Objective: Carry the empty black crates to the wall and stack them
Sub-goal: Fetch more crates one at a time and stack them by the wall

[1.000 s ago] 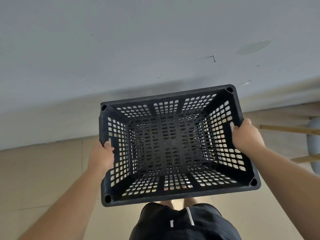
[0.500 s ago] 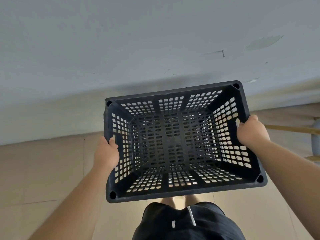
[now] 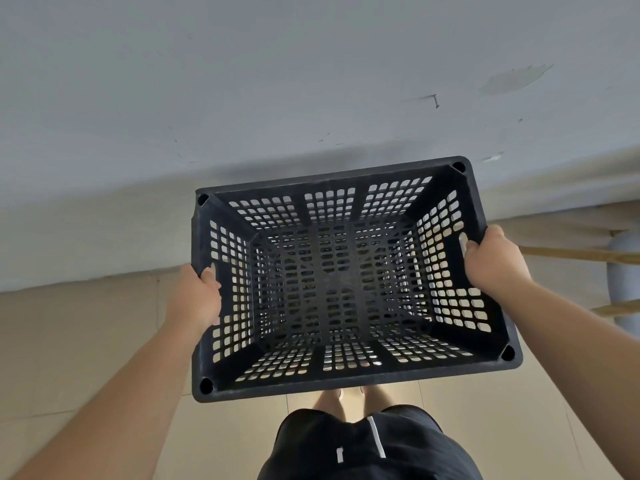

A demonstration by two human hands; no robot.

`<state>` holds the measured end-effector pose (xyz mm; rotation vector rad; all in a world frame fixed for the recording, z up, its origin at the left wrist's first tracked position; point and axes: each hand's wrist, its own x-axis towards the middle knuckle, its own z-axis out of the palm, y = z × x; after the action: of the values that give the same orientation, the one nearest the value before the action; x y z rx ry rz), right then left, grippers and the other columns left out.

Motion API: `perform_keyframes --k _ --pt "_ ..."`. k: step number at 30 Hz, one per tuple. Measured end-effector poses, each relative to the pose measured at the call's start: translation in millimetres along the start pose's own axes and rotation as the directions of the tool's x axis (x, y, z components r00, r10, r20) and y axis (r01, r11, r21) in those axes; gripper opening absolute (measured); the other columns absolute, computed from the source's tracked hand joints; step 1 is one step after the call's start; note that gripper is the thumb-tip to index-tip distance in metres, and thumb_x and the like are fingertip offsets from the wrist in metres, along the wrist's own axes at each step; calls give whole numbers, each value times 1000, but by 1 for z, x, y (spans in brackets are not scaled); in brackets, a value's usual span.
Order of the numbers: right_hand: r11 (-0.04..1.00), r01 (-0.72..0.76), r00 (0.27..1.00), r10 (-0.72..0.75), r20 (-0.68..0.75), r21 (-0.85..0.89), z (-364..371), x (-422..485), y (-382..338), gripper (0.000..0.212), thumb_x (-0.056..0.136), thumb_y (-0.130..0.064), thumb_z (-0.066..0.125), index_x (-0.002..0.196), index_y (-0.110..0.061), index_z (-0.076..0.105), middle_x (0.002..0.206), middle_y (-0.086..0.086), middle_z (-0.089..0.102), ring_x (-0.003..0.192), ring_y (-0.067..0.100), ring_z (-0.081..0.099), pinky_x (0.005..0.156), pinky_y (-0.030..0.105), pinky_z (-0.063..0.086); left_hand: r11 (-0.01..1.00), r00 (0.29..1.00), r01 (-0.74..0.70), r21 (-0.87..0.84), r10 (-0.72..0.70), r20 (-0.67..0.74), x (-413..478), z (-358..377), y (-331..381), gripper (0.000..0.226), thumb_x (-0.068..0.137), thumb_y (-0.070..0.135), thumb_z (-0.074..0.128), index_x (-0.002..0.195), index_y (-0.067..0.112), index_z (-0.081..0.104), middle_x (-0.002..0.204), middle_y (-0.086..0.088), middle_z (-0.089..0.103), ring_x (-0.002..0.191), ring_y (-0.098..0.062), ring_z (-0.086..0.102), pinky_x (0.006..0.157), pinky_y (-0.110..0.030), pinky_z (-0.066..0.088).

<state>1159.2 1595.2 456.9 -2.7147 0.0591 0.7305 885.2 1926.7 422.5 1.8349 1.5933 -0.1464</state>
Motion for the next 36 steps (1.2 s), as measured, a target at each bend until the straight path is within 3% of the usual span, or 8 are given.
perform_keyframes --k 4,9,15,26,31,36 --pt "1000 4 1000 -4 13 3 3 -3 6 23 104 -29 41 111 -7 43 94 13 55 76 30 55 62 36 44 1000 1000 -5 -12 5 5 2 0 -2 28 109 32 35 117 8 48 99 -8 64 82 -27 65 55 -33 47" --pt "1000 4 1000 -4 -4 13 6 3 6 25 103 -29 42 111 -5 44 96 16 56 81 36 56 68 40 48 999 999 -36 -17 36 -9 4 1 3 24 109 34 35 112 13 47 99 -6 66 89 -29 67 74 -45 58" --pt "1000 -5 1000 5 -20 -3 8 9 5 29 103 -28 41 115 -2 44 96 16 55 81 36 55 67 40 46 997 996 -73 -23 72 -54 -3 8 2 26 109 32 35 109 10 48 99 -7 66 87 -31 66 81 -52 56" --pt "996 -23 999 26 33 -82 1 19 -3 37 103 -29 42 123 2 40 110 26 59 88 39 56 74 46 51 997 999 -18 -75 15 -45 -16 13 -2 19 108 34 36 106 17 45 95 -1 64 82 -31 68 78 -56 60" --pt "997 -27 1000 27 3 -78 8 14 5 23 104 -28 40 109 -5 36 106 27 59 82 37 53 68 44 46 998 998 -20 -60 16 -60 -19 13 -3 21 108 35 36 108 17 47 98 -1 66 82 -26 67 81 -54 59" --pt "997 -42 999 43 15 -67 5 18 -2 34 103 -26 43 123 2 40 107 23 57 98 42 59 77 48 51 999 996 -37 -31 34 -83 -20 14 0 21 109 33 36 108 15 47 97 0 65 81 -26 65 78 -50 58"
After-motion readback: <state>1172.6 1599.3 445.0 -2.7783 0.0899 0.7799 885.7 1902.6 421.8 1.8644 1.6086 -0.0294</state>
